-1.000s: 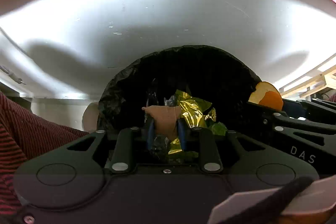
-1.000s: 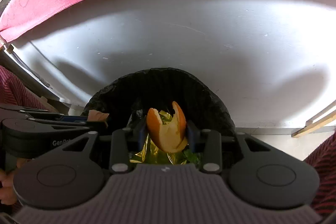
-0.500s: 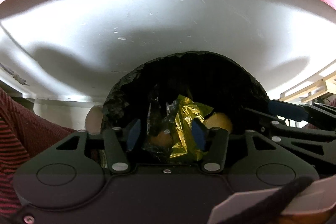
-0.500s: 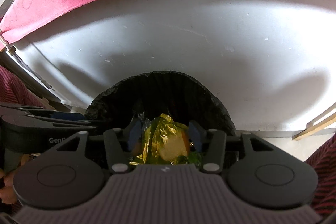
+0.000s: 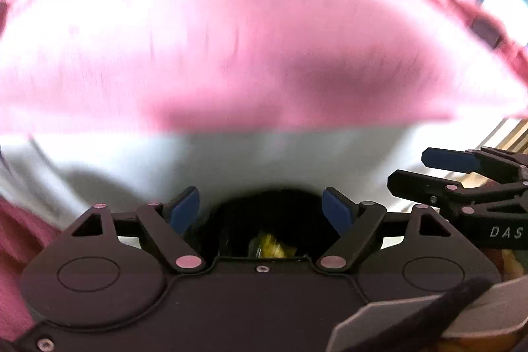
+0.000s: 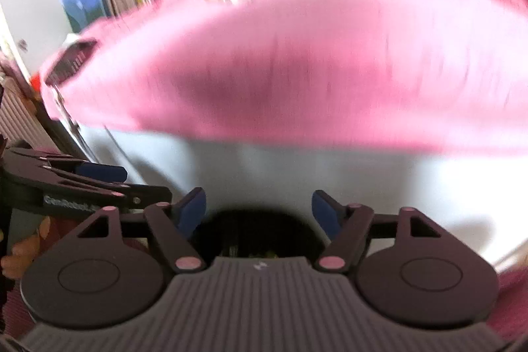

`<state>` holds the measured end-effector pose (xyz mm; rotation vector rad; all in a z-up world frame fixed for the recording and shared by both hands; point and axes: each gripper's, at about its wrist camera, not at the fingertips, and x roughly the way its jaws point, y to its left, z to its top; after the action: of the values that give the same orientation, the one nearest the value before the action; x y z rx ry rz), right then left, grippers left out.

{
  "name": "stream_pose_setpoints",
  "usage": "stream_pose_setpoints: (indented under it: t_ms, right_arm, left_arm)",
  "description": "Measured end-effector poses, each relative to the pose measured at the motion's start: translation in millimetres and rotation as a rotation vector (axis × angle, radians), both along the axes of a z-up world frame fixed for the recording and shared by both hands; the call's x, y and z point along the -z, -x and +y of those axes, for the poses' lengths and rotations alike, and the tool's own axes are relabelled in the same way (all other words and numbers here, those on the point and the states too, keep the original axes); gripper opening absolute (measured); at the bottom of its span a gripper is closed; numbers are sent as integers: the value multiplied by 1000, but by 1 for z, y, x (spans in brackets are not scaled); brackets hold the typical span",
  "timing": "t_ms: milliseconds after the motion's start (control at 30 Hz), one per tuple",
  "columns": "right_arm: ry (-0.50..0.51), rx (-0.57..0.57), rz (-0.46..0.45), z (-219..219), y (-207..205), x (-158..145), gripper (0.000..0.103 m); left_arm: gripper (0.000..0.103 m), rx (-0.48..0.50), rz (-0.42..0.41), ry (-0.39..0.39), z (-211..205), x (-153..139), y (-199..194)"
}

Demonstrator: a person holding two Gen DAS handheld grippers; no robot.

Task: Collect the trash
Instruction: 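Raise both grippers back over the towel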

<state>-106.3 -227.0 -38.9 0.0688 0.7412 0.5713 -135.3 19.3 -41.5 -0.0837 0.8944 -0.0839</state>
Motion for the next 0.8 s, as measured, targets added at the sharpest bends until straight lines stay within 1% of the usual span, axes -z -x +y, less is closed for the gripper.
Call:
stream_pose_setpoints:
  t_ms: [100, 200, 300, 400, 467, 567, 633, 700, 800]
  right_arm:
    - [-19, 2, -77, -8, -10, -25, 87]
    - [-29, 40, -129, -15, -29, -42, 88]
    - [-20, 95, -186, -21, -48, -53, 89]
    - [-5, 128, -239, -23, -70, -63, 93]
    - [3, 141, -252, -24, -88, -65, 94]
    - [6, 144, -233, -22, -120, -65, 97]
    - [11, 154, -227, -21, -142, -64, 97]
    - [27, 161, -230, -19, -162, -62, 97]
    - [64, 168, -211, -14, -198, -57, 97]
  left_arm:
    - [85, -8, -102, 11, 5, -33, -2]
    - [89, -9, -215, 11, 9, -60, -11]
    - [90, -30, -275, -13, 12, -79, -29]
    - [92, -60, -335, -1, 16, -90, -56]
    - [95, -101, -355, 6, 16, -93, -76]
    - [95, -157, -370, 15, 19, -91, -114]
    - [95, -182, -381, 19, 24, -87, -140]
    - [97, -177, -384, 13, 24, -83, -164]
    - [97, -175, -350, 5, 25, -76, -201]
